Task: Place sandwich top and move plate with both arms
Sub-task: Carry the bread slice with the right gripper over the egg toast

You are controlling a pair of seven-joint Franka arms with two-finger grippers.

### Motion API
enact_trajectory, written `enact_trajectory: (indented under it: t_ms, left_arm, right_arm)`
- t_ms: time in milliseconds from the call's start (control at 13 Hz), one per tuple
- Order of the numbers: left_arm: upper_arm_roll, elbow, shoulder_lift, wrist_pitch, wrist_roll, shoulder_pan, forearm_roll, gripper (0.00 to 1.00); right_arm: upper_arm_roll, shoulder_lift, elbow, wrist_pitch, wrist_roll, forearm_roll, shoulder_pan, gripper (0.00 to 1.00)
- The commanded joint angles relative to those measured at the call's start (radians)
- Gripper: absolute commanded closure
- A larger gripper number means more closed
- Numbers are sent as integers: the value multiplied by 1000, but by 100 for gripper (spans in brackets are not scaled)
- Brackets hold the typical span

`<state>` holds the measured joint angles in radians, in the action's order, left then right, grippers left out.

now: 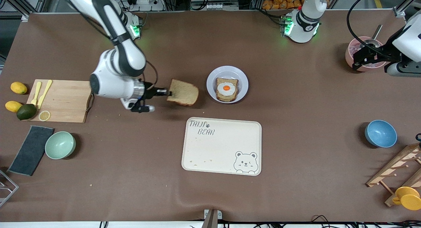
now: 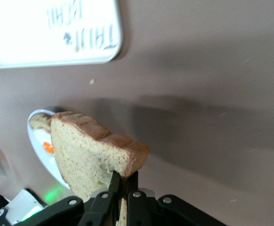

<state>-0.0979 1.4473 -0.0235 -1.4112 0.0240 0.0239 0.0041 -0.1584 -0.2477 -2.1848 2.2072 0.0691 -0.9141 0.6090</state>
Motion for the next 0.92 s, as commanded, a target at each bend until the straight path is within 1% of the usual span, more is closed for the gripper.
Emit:
enact_trajectory:
  t_ms: [0,77,231,308,462,692,846]
  left_arm:
    - [-2,13,16,0,14,-2,-15,0]
    - [-2,13,14,0,19,-1,-15,0]
    - [-2,15,5,3,22,-1,-18,0]
    - [-3,22,1,3,22,-1,-19,0]
    - [-2,50,-12,0,22,-2,-42,0]
    - [-2,54,-65,-8,22,-12,-96,0]
    - [-2,70,-101,-28,22,-13,-140,0]
  right_arm:
    - [-16,70,-36,14,-61,-52,64,100]
    - [-16,73,-36,44,-102,-54,101,100]
    - [-16,58,-30,205,-233,-101,248,100]
    - [-16,38,-23,250,-258,-120,280,100]
    - [-16,19,-16,288,-261,-164,325,100]
    - [-16,-15,-9,338,-262,-181,382,100]
    - [-16,-33,-3,368,-262,-218,414,100]
